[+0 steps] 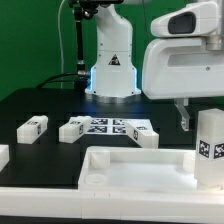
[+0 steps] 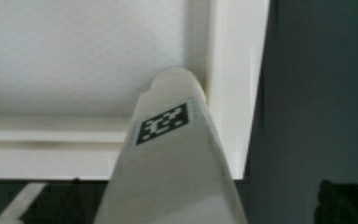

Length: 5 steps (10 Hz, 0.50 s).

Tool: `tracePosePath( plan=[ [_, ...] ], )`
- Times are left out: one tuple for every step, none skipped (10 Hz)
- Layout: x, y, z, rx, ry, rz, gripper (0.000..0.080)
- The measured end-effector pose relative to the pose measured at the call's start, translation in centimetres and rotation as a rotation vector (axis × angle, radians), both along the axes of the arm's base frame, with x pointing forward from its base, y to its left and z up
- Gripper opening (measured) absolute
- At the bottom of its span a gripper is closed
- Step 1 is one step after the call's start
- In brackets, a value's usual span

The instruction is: Assemble desk

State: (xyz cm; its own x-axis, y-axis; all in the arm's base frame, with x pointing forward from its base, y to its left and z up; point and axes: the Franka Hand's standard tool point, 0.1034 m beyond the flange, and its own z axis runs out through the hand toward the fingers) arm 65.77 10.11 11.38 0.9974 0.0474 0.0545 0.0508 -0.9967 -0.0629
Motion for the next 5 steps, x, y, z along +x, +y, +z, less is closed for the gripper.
tracePosePath(
  plan=[
    [-0.01,0.05,-0.01,-0.004,-0.004,0.055,0.0649],
    [-0.01,0.02,-0.01,-0.014,-0.009,0.139,0.0649],
    [0.00,0.00,-0.01,-0.017,-0.012,0.179,0.0649],
    [0.01,-0.08,-0.01,-0.023,-0.017,0.258,0.0649],
    [0.01,-0.09,-0.02,-0.023,-0.016,0.258,0.0515]
  ],
)
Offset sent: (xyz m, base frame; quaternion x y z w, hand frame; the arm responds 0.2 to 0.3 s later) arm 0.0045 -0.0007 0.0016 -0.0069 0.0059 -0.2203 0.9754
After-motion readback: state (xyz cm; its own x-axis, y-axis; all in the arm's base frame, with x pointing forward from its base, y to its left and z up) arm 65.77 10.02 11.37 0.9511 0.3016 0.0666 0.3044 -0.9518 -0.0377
